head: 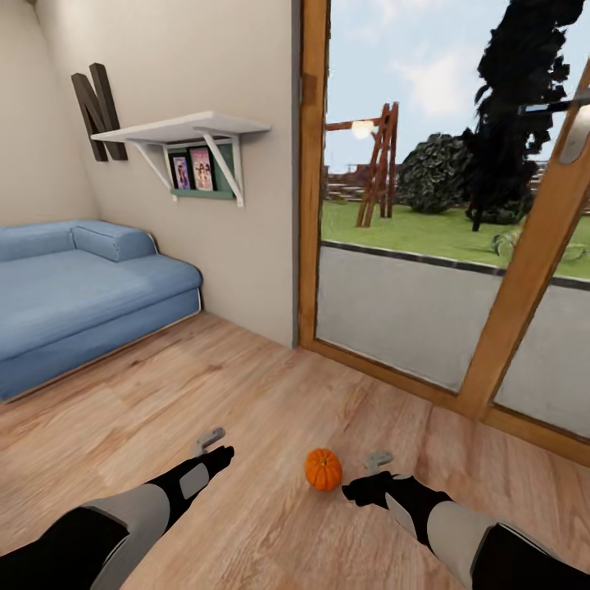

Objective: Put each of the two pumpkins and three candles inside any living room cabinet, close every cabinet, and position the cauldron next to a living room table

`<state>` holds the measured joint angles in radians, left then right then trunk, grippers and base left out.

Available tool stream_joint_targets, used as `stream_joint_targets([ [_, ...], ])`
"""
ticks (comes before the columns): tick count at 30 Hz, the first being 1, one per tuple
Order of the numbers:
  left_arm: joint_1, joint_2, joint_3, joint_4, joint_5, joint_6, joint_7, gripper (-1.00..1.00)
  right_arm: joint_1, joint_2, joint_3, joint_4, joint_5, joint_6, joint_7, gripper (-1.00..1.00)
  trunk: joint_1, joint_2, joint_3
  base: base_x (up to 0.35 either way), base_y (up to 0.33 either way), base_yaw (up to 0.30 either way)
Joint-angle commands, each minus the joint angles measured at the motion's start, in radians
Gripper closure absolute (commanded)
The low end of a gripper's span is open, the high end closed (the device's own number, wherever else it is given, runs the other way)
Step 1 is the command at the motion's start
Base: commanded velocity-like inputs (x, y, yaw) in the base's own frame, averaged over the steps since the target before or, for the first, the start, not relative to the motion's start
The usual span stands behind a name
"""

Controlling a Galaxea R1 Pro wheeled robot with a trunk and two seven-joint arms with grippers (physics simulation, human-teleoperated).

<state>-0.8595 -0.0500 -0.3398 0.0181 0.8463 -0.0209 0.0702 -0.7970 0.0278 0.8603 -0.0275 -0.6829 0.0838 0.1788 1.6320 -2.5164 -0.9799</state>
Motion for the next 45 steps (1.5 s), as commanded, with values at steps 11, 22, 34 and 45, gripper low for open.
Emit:
stream_joint_targets([
  [11,-0.023,-0.014,-0.007,0.011,0.003,-0.002,-0.008,-1.0,-0.006,0.029,0.008,0.002,-0.001,-0.004,0.003,-1.0,0.0,0.0,-0.001,0.061,0.0,0.003],
  [22,-0.023,-0.016,-0.007,0.014,0.002,-0.002,0.002,-1.0,0.056,0.029,0.002,0.0,-0.006,-0.003,0.006,-1.0,0.0,0.0,-0.001,0.09,0.066,0.09],
  [34,-0.023,-0.017,-0.007,0.016,-0.001,-0.003,-0.002,-1.0,0.076,0.029,0.0,0.0,-0.009,-0.003,0.004,-1.0,-0.002,0.001,0.018,0.003,0.001,0.006],
  [45,-0.023,-0.026,-0.007,0.013,-0.006,-0.004,-0.004,-1.0,0.076,0.029,-0.003,0.0,-0.01,-0.001,0.005,-1.0,-0.002,0.001,0.017,0.0,0.0,0.007],
])
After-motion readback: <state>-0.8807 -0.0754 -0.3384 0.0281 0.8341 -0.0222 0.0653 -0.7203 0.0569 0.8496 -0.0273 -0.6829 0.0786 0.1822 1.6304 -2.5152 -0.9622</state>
